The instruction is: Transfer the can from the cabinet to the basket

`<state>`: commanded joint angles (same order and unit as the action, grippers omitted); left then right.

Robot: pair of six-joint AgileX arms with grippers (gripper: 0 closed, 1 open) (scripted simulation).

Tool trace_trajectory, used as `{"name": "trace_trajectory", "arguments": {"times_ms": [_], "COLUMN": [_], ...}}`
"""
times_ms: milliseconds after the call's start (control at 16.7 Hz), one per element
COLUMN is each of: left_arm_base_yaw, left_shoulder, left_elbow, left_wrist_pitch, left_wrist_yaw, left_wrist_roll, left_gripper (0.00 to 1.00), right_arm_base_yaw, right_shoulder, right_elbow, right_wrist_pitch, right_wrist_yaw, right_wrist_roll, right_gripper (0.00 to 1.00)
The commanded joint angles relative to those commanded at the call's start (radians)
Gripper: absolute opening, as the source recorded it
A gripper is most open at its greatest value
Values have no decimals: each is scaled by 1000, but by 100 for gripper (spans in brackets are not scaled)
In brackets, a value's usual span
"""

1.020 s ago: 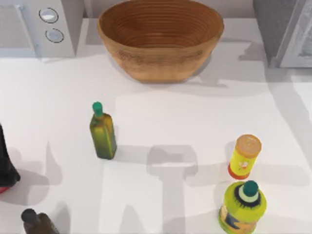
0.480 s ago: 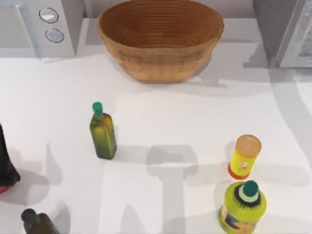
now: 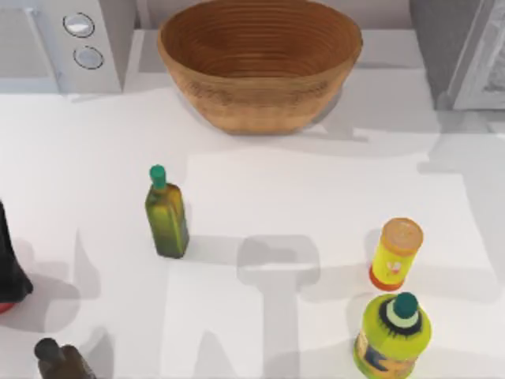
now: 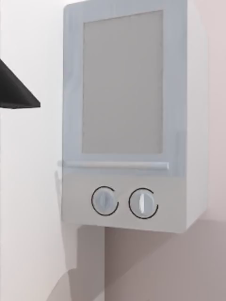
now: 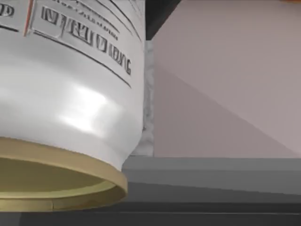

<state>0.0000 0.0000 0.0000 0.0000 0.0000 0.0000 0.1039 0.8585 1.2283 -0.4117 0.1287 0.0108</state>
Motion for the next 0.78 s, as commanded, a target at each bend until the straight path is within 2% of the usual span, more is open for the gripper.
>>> {"name": "trace_trajectory", "arguments": {"times_ms": [420, 600, 780], "left_arm_base_yaw": [0, 0, 0], "left_shoulder": [0, 0, 0], "left_elbow": [0, 0, 0], "left_wrist_pitch": [0, 0, 0], "left_wrist_yaw": [0, 0, 0], "left_wrist_roll": [0, 0, 0], "left_gripper": [100, 100, 100], "right_arm_base_yaw": [-62, -84, -99], "right_shoulder": [-501, -685, -815], "right_elbow": [-810, -1044, -1184], "right_wrist_pitch": [234, 323, 388], "right_wrist_yaw": [-76, -103, -122], "right_wrist_roll": [-7, -9, -10], "right_gripper": [0, 0, 0]}}
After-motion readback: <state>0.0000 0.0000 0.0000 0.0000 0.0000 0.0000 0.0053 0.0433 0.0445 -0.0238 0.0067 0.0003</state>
